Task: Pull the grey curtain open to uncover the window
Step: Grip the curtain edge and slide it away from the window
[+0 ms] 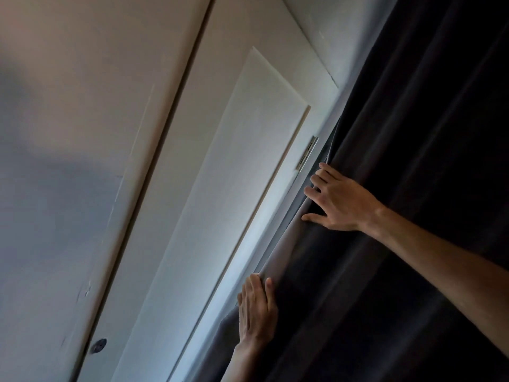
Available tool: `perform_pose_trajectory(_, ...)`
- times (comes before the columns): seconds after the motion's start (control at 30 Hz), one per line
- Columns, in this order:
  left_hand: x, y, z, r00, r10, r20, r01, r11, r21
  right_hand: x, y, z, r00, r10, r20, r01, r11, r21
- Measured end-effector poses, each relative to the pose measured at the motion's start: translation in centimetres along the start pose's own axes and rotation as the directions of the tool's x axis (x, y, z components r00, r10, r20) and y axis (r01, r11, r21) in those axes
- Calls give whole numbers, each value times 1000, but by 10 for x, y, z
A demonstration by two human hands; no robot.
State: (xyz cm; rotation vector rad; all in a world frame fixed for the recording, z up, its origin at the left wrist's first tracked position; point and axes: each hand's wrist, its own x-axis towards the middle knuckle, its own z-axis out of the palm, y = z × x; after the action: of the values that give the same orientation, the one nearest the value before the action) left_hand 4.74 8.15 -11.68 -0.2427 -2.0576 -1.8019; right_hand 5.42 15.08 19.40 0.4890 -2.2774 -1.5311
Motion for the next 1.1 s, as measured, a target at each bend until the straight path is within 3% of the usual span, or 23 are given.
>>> perform_pose_trajectory(0.27,-17,9,-10,996,91,11,-92,991,92,-55,-3,-8,991,112,-67,-107,991,78)
perform_pose_trajectory(0.53,-62,41,12,981,192,31,-195,974,117,-139,3,-8,970,242,3,-242,970,39)
perform_pose_trajectory(0.87,-138,101,65,992,68,106,-83,986,147,-271,25,-7,945,328,10,-328,944,37)
perform_pose_trajectory(1.1,-192,160,106,976,206,71,-214,967,139,-380,54,-6,905,426,-7,-426,904,31)
